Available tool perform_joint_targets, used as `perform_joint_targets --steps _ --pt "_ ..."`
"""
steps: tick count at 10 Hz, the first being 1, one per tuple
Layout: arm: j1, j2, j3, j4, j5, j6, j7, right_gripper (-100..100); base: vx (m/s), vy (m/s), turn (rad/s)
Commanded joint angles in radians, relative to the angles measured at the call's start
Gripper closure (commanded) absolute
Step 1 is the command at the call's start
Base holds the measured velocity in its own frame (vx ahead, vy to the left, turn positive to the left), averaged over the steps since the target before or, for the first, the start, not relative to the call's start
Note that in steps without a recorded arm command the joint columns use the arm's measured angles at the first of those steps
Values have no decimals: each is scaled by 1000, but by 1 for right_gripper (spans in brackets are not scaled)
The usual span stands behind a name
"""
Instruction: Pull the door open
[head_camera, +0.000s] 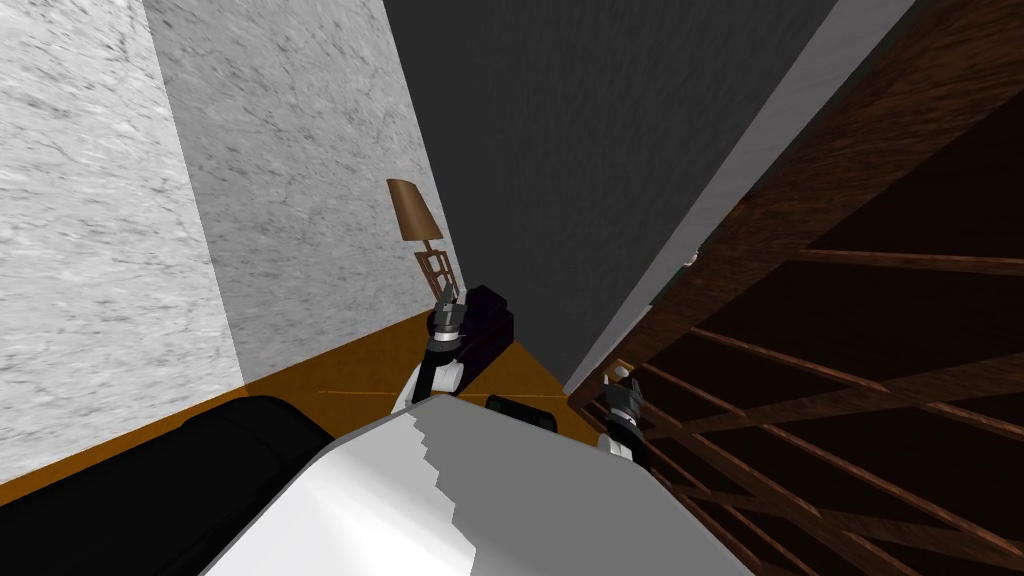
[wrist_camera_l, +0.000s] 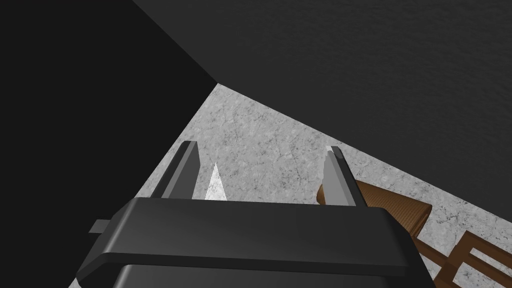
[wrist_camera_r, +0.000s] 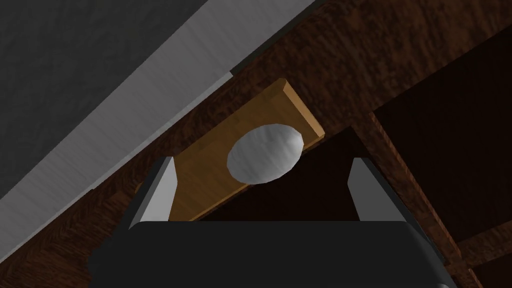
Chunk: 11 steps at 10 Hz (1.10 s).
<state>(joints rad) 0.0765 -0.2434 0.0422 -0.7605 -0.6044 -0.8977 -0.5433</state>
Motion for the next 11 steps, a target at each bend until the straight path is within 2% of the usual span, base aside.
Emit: perform_joint_targets --steps 1,2,3,5,6,8,9,10,11 --pt "2 1 6 -5 -14 -2 -38 -100 -43 -6 18" --pt "3 4 16 -12 -37 -5 -73 -100 -41 -1 32" --pt "3 4 16 -12 -37 -5 -78 -100 -35 0 15" --pt "7 9 38 -28 -85 -12 -145 -100 -59 -3 41" --pt "7 9 38 -28 -85 -12 -160 -100 -57 -10 19" --pt "11 14 60 -44 -135 -18 -224 -100 -57 -10 46" --pt "11 14 60 -44 -135 -18 -242 -100 -47 -3 14" --pt "13 17 70 -52 -160 -22 -277 -100 -55 0 27" --pt "13 17 70 -52 -160 -22 -283 -100 -41 -1 18"
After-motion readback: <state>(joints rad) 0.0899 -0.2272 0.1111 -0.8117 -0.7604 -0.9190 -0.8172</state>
